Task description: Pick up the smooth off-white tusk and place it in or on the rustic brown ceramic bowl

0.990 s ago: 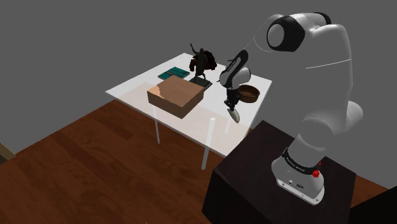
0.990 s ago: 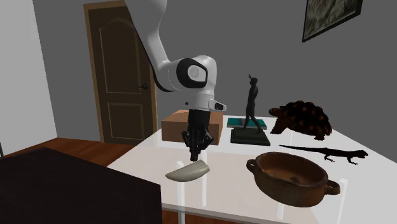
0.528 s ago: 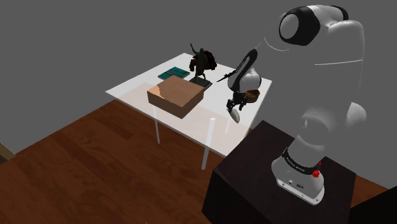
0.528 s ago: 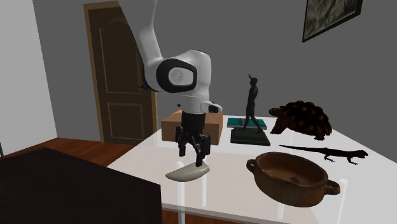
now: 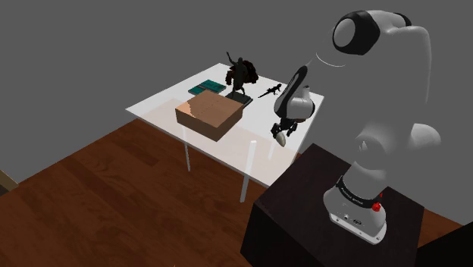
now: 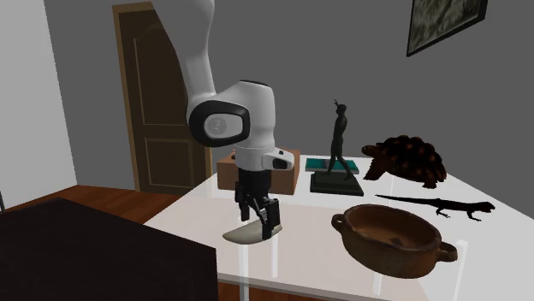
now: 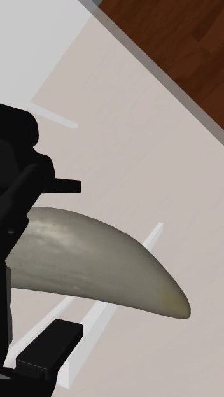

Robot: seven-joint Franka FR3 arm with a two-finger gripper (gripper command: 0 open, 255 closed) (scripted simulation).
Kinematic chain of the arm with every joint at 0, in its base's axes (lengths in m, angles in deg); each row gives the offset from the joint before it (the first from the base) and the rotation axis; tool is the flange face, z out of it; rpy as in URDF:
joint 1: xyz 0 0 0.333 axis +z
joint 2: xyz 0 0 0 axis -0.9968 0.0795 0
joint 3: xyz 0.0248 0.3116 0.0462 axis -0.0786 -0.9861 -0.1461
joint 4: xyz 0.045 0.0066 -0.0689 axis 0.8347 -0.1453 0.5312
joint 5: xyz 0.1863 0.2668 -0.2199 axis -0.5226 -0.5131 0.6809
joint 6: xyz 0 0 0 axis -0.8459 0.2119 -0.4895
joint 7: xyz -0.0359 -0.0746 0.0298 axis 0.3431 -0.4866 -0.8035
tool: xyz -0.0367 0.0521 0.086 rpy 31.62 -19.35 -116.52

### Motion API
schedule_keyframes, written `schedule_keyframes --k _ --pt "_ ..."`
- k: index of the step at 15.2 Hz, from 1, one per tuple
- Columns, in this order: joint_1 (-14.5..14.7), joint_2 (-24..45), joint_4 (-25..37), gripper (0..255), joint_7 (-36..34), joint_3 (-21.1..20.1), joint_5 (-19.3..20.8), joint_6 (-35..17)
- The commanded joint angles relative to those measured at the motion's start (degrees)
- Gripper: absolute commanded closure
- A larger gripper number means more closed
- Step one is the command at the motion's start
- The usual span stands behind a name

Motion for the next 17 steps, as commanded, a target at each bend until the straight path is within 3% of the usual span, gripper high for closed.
schedule_keyframes --k 1,8,9,17 --pt "-0.30 1.09 0.40 0 0.20 -0.36 -0.19 -0.76" --pt "-0.30 1.08 0.41 0 0.19 -0.35 -0.18 -0.75" --pt "-0.30 1.08 0.41 255 0.19 -0.35 -0.18 -0.75" --pt "-0.26 1.10 0.43 255 0.16 -0.35 -0.18 -0.74"
